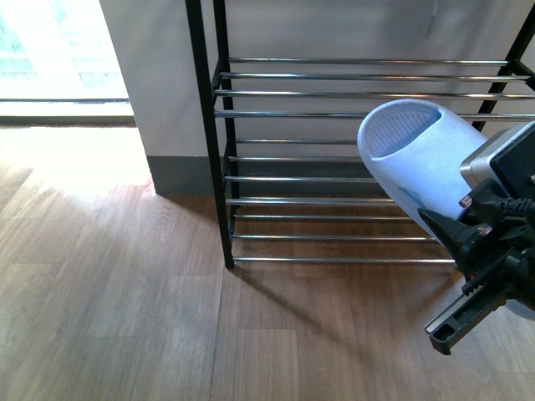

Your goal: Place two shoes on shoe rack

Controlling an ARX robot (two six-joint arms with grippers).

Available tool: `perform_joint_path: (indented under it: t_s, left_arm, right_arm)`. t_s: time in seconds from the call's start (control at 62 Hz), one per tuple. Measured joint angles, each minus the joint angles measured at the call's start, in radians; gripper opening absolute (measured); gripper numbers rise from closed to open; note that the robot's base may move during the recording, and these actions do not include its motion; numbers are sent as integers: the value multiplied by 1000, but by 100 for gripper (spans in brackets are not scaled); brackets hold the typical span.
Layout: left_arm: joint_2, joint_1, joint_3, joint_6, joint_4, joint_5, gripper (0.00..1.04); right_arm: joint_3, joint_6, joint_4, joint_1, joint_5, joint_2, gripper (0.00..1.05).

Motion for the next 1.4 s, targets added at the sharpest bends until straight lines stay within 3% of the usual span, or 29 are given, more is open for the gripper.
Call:
perform_joint_path:
  t_s: [1.402]
  left_arm:
    - [-2,0,-1,3,0,1,2]
  right_arm:
    - [-5,1,0,0,2,8,2]
